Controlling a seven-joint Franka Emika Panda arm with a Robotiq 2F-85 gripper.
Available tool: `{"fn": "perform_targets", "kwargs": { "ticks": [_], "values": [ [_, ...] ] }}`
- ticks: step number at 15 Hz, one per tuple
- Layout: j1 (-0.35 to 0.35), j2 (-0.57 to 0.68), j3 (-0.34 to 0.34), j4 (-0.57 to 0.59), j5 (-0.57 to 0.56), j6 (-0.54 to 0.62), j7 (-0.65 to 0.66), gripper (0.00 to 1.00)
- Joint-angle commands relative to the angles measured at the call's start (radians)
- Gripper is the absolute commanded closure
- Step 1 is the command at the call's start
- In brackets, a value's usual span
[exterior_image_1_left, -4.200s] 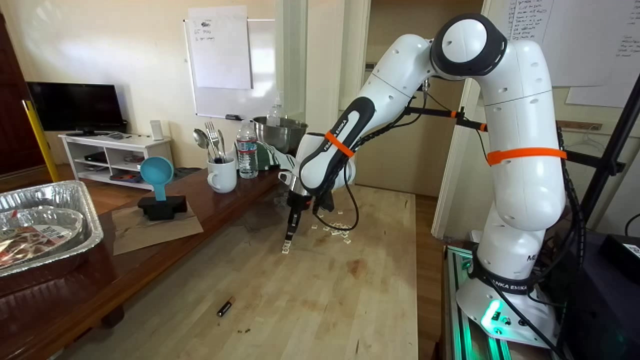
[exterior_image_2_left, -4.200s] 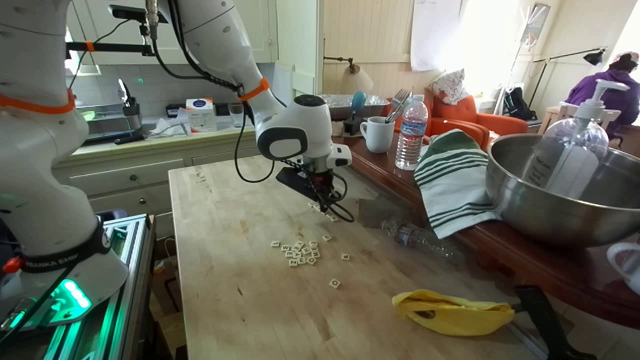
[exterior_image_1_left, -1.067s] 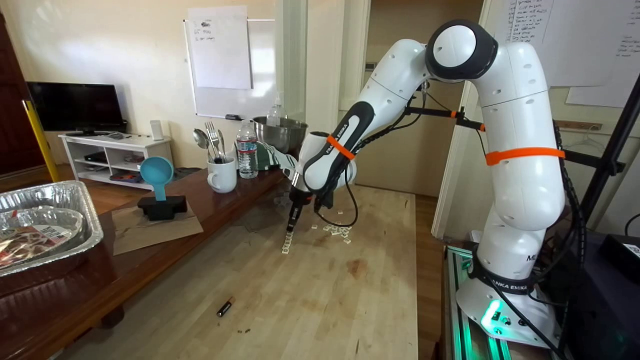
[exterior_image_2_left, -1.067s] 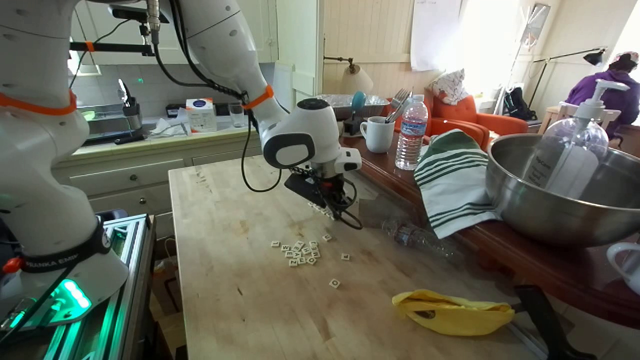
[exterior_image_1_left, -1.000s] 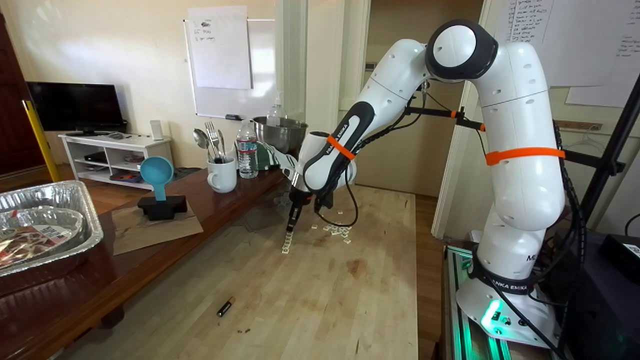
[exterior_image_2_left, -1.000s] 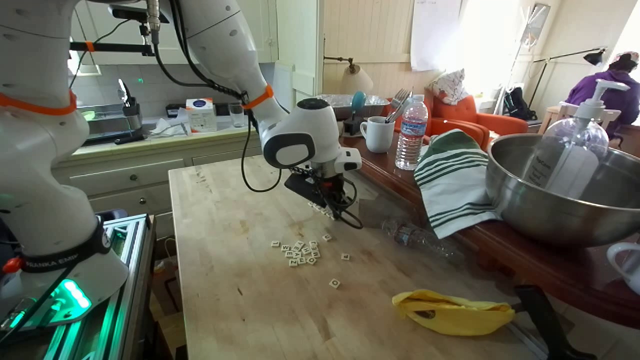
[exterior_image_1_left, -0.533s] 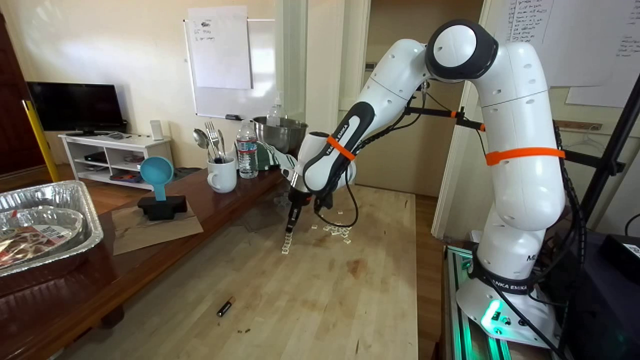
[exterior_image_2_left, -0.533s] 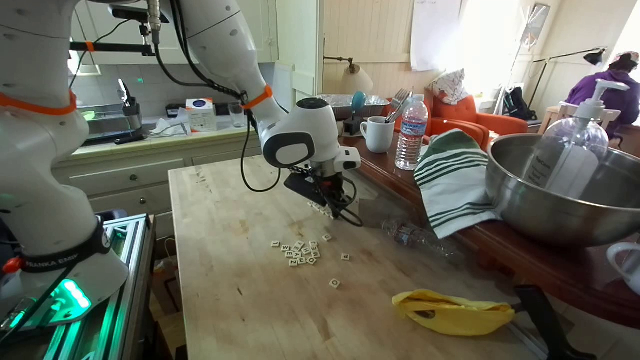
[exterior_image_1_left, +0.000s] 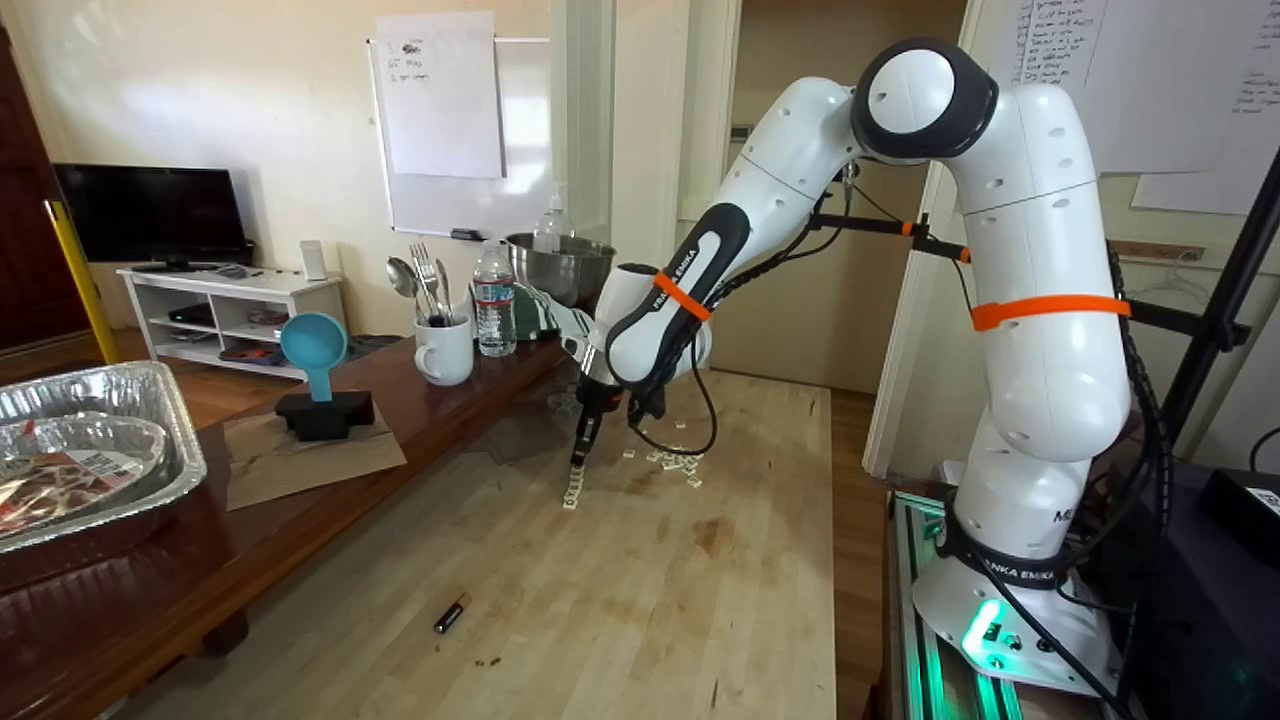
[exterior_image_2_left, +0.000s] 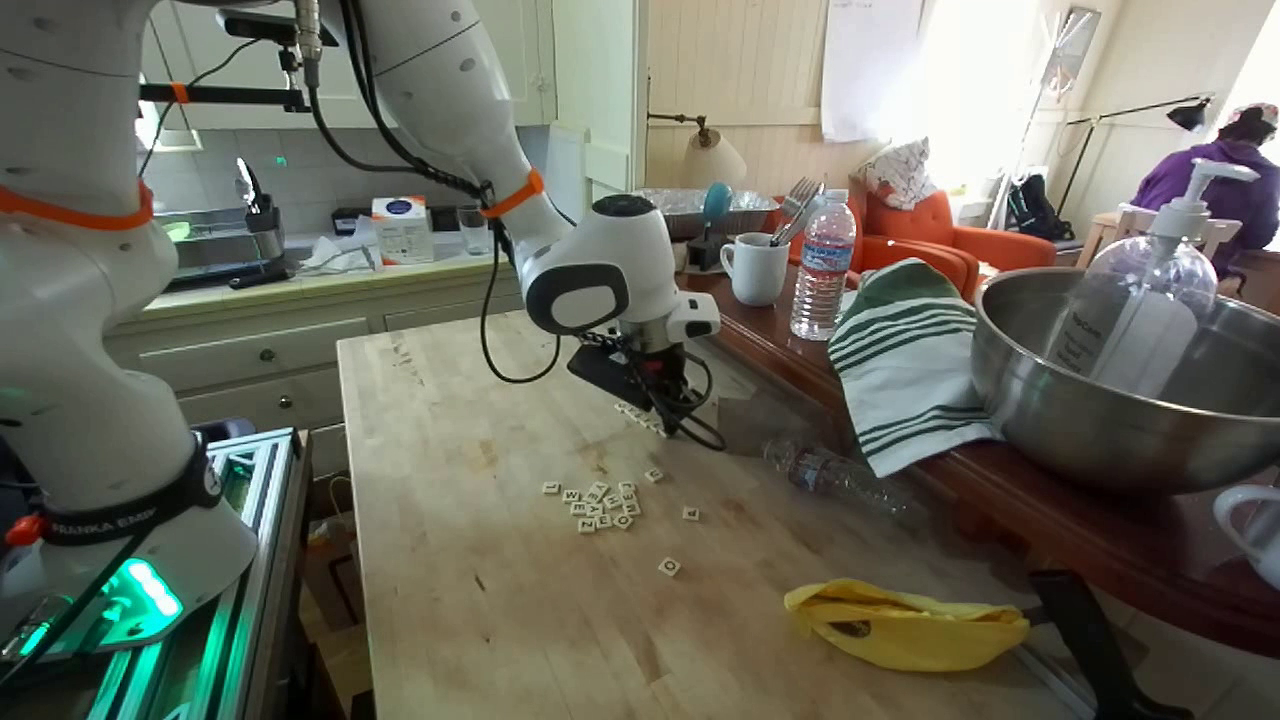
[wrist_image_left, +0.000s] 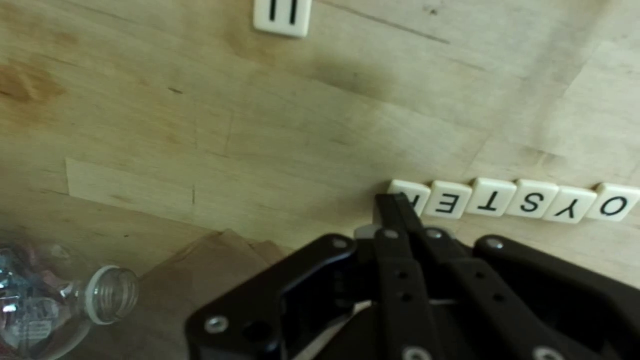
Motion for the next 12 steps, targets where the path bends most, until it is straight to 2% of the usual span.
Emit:
{"fn": "perform_targets", "kwargs": {
  "ticks": [1, 6, 7, 8, 9, 12],
  "values": [
    [-0.001, -0.044, 0.009, -0.042, -0.011, 0.020, 0.006, 1.00],
    [0.002, -0.099, 0.033, -0.074, 0.011, 0.002, 0.005, 1.00],
    [0.001, -0.108, 0.041, -0.078, 0.022, -0.012, 0.006, 0.94],
    [-0.003, -0.119, 0.053, -0.084, 0.040, -0.028, 0.005, 0.74],
    [-0.005, -0.130, 0.063, -0.092, 0.055, -0.040, 0.000, 0.69],
    [0.000, -0.164, 0.080, -0.113, 0.095, -0.086, -0.009, 0.45]
  ]
}}
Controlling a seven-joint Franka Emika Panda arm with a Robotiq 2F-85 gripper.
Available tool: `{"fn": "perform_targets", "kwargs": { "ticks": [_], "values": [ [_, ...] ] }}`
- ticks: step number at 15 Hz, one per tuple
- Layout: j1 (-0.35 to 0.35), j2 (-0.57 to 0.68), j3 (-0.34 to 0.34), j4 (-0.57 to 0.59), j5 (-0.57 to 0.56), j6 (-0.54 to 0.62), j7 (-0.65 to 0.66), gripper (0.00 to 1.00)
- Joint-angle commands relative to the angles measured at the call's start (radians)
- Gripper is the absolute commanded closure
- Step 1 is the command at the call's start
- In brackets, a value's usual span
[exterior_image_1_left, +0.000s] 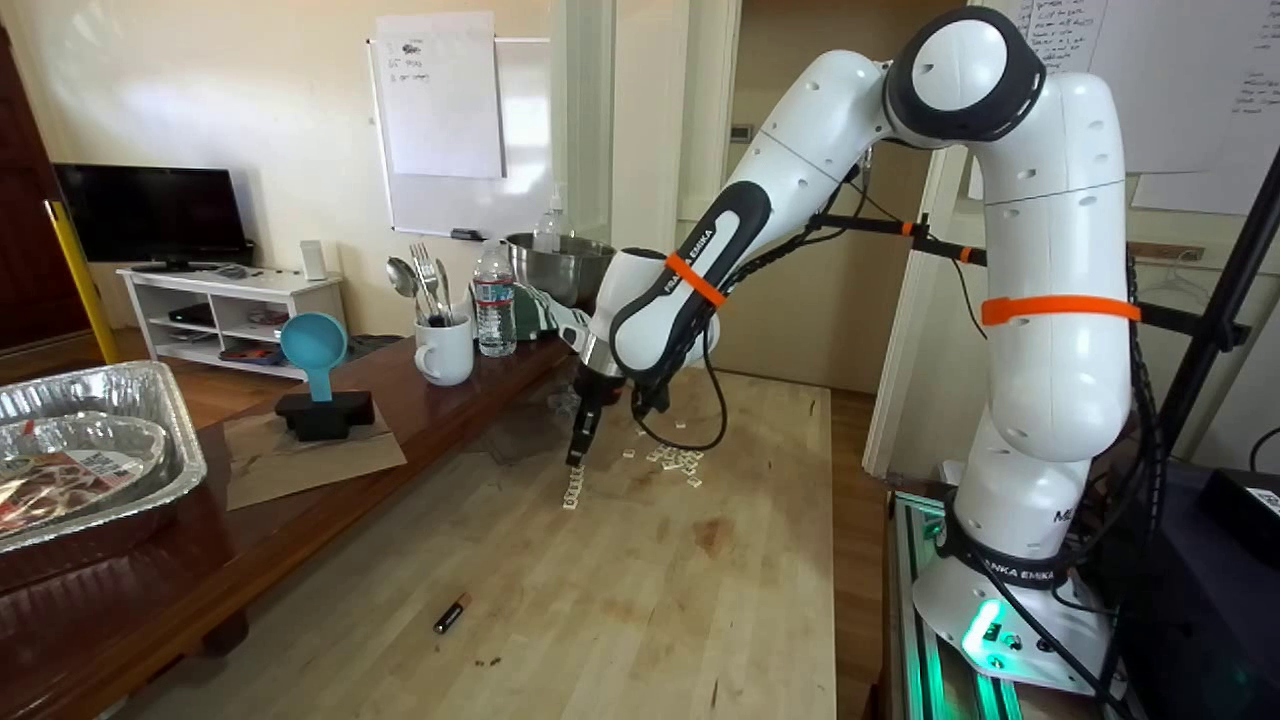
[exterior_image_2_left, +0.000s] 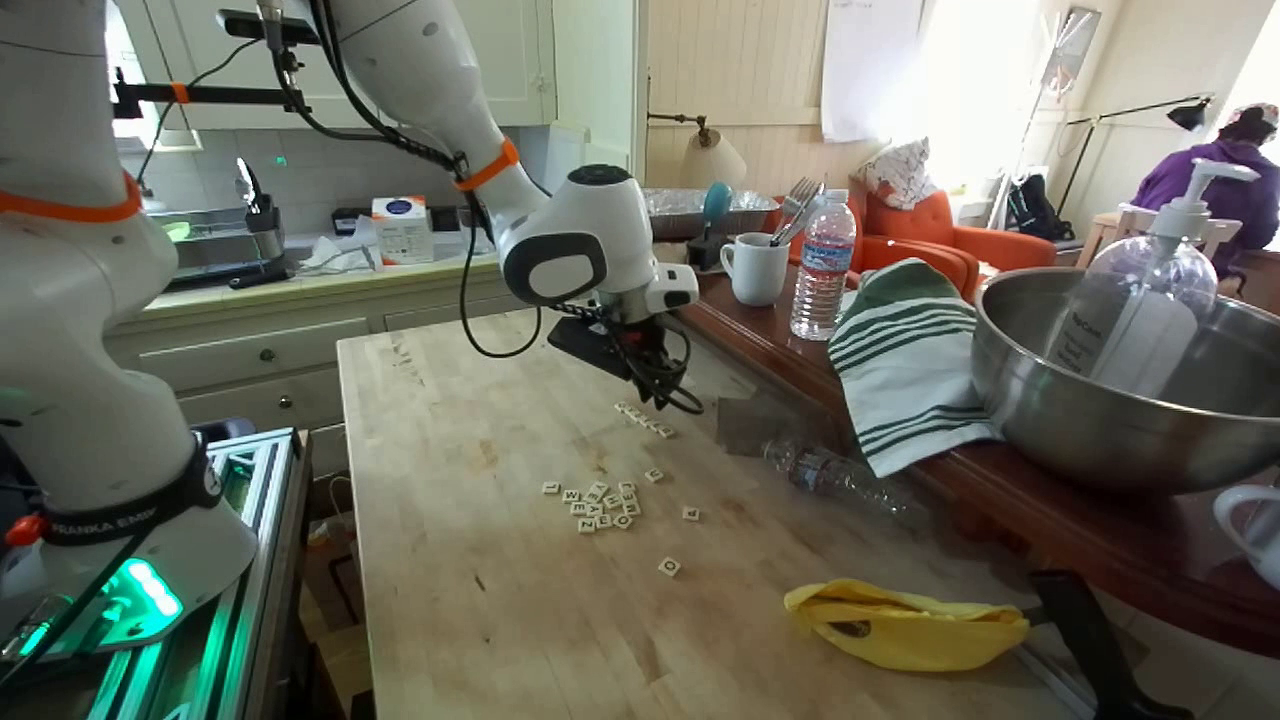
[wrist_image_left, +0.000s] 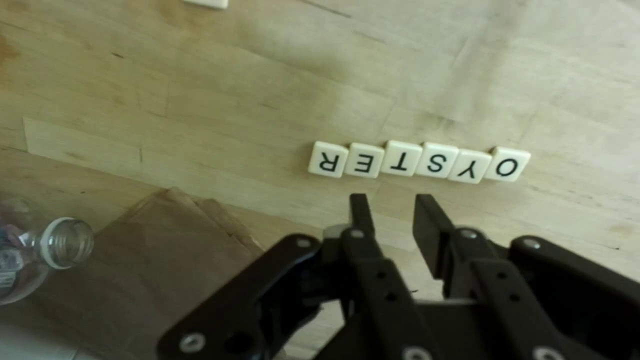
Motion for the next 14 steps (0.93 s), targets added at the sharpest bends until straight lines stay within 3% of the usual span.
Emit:
{"fn": "perform_targets", "kwargs": {
  "ticks": [1, 6, 14],
  "values": [
    [0.012, -0.069, 0.011, -0.048, 0.057, -0.075, -0.003, 0.38],
    [0.053, -0.102, -0.019, -0.064, 0.091, -0.118, -0.002, 0.01],
    [0.105, -0.096, -0.074, -0.058, 0.082, -0.100, -0.001, 0.00]
  ]
}}
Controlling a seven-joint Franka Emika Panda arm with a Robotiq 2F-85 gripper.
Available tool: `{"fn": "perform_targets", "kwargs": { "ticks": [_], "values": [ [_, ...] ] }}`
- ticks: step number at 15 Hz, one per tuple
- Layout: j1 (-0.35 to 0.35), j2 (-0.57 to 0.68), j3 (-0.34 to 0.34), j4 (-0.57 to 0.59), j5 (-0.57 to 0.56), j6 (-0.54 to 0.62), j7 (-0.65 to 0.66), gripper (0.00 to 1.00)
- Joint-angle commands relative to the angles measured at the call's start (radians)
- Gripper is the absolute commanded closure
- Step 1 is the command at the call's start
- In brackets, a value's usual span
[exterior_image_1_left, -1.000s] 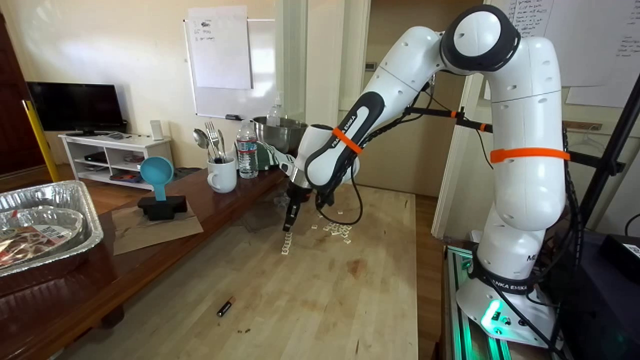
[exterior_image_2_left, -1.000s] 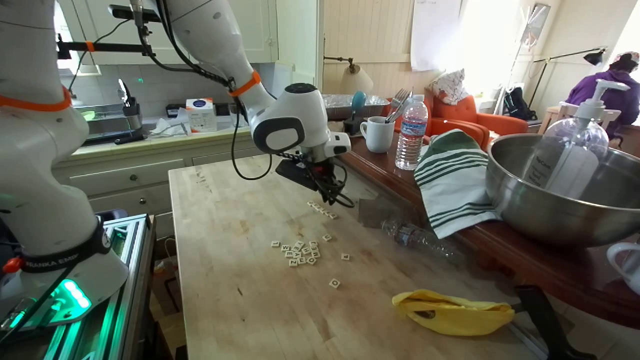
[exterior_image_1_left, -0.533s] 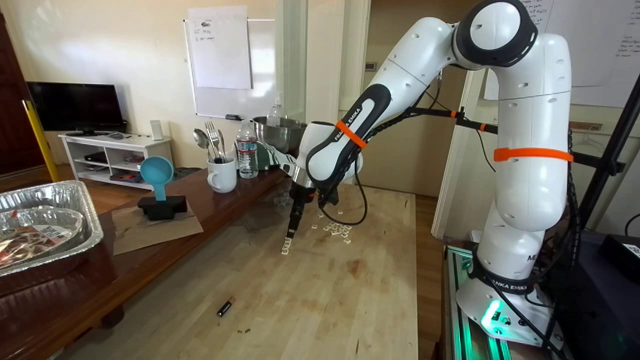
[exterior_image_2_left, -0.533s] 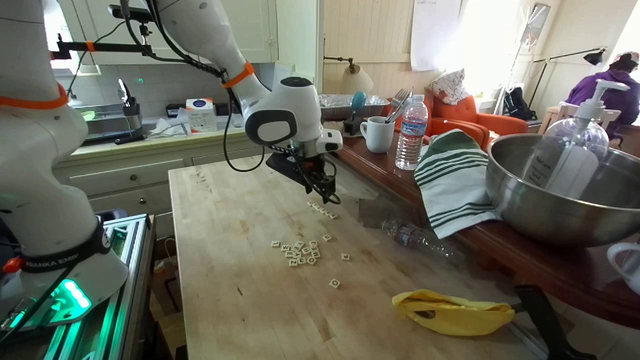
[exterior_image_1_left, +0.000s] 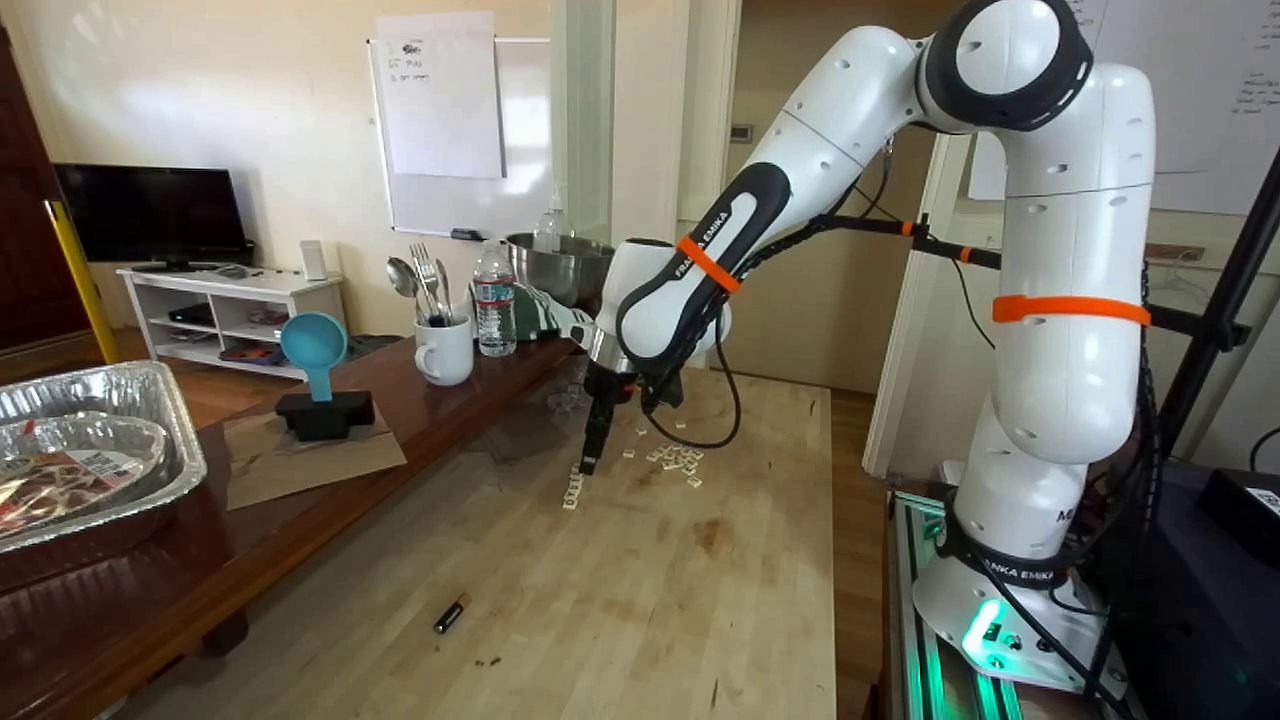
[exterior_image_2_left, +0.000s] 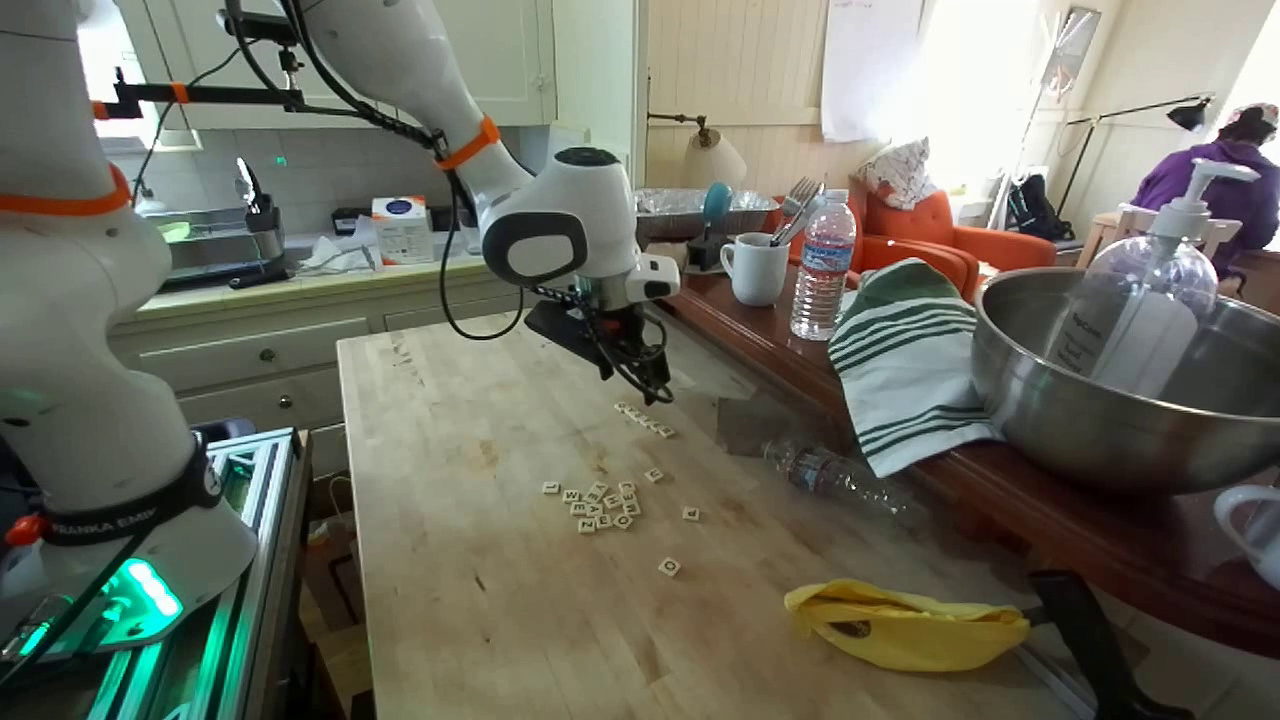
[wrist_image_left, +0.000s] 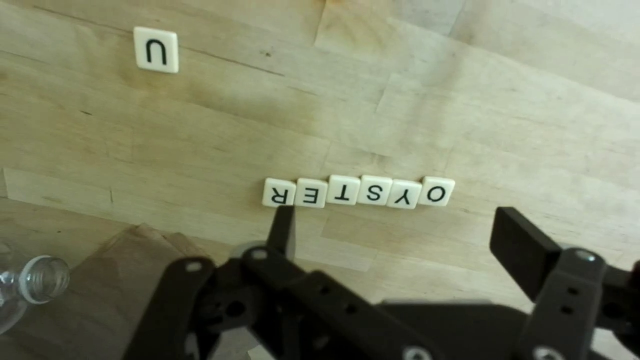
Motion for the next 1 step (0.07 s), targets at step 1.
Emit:
{"fn": "perform_targets", "kwargs": {
  "ticks": [1],
  "values": [
    [0.032, -0.002, -0.030, 0.000, 0.010, -0.002, -0.004, 0.00]
  ]
}}
